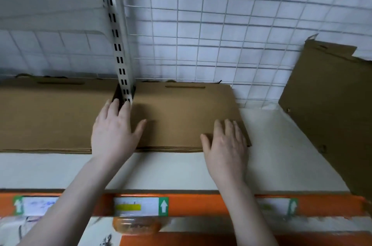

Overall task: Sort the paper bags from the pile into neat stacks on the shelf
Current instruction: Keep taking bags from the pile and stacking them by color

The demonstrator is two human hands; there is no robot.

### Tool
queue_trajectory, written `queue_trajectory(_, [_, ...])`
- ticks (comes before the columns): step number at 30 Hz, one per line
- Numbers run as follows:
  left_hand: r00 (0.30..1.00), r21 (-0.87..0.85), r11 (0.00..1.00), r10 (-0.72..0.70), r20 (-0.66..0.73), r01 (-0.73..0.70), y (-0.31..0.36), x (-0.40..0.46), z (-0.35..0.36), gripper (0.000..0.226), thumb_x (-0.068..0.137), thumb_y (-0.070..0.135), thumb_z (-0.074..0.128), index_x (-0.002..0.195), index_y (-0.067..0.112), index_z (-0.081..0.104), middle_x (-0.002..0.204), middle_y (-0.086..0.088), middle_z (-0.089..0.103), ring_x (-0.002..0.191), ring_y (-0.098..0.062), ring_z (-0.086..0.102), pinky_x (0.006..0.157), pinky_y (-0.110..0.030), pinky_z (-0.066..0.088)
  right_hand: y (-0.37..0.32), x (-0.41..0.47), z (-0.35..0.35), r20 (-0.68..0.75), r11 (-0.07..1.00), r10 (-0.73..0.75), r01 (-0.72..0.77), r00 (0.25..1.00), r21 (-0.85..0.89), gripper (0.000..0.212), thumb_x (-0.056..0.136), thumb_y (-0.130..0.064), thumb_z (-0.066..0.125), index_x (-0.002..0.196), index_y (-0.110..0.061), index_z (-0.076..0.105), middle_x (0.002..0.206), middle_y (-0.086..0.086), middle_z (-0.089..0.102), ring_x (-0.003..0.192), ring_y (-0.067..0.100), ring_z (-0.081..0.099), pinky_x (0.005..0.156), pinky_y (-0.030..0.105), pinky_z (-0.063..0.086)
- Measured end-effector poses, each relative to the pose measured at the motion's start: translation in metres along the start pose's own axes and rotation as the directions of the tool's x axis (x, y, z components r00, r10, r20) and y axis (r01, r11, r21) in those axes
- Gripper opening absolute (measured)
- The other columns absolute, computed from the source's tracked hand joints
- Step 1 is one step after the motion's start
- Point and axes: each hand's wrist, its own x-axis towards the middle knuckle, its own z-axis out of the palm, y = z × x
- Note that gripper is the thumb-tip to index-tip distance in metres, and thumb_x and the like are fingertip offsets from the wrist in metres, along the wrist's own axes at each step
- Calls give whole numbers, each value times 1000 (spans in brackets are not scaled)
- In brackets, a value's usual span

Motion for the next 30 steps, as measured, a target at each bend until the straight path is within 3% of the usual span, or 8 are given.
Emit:
queue_trajectory(4, [998,12,1000,8,-62,-7,-42,-32,-26,56,79,36,70,116,-4,60,120,-33,56,118,-49,49,97,-55,42,-40,-32,-9,6,998,-46,46,999,42,49,68,-29,80,105,0,67,108,24,64,106,41,59,87,48,50])
queue_trajectory(8, [998,90,995,-34,-50,39,-108,-73,-66,71,79,52,40,115,-4,61,119,-33,57,115,-48,52,96,-55,42,-100,-76,-19,48,990,-114,110,992,85,48,63,-25,83,101,0,69,104,25,65,102,41,61,84,49,51])
queue_trajectory(12, [984,114,980,-152,-92,162,-187,-129,-113,62,80,41,65,123,-4,56,128,-31,52,122,-47,46,100,-56,39,-174,-136,-31,71,969,-193,178,979,171,48,68,-25,81,107,-2,67,110,23,64,108,41,58,89,49,50])
queue_trajectory(15, [967,140,961,-221,-127,238,-247,-176,-151,62,78,40,63,119,-6,58,123,-33,55,116,-50,51,93,-58,42,-234,-187,-41,64,935,-270,246,961,255,50,79,-29,71,122,-6,61,125,21,57,121,39,50,99,47,42])
queue_trajectory(18, [949,183,933,-292,-116,309,-304,-223,-186,67,79,47,45,115,-8,59,118,-34,57,112,-51,53,90,-58,44,-290,-236,-50,122,879,-388,326,914,348,53,91,-33,56,137,-9,47,142,17,43,135,33,33,112,42,26])
queue_trajectory(21, [913,191,895,-378,-155,403,-348,-258,-216,59,71,30,77,112,-9,60,115,-35,58,108,-53,54,84,-61,46,-338,-272,-60,172,826,-493,397,853,401,55,94,-38,47,143,-14,36,150,11,31,141,27,21,115,37,16])
queue_trajectory(26, [859,165,848,-472,-200,504,-408,-296,-249,62,70,26,80,119,-5,58,122,-31,55,117,-48,49,94,-55,43,-409,-306,-69,163,759,-599,491,784,427,54,94,-36,46,143,-14,36,148,9,35,139,25,25,112,37,23])
queue_trajectory(30, [810,165,804,-519,-273,571,-457,-312,-264,60,69,27,80,117,-2,59,120,-29,57,117,-48,49,94,-54,43,-466,-326,-63,150,692,-677,553,721,464,53,96,-35,45,144,-15,34,150,8,32,142,23,20,113,35,18])
